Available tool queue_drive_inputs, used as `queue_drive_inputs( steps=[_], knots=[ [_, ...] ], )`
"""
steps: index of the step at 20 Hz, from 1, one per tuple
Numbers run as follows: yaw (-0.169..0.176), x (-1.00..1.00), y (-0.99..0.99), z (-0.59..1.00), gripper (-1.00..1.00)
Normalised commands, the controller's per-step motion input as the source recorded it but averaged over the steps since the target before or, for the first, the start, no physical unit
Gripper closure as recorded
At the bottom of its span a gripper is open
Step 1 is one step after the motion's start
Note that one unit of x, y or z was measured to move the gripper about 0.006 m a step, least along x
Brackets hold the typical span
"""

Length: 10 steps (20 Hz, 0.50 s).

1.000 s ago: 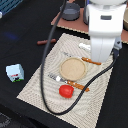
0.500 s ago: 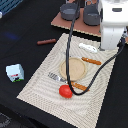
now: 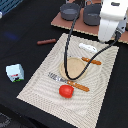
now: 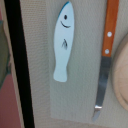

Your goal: Interact with the objects in diverse but meaningful ways.

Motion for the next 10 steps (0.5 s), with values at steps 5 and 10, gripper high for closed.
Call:
queue_drive_inputs(
  steps=[5,10],
  knots=[
    [0.000,-0.01,0.02,-0.42,-1.00],
    [-0.036,-0.23,0.06,-0.39,-1.00]
  ],
)
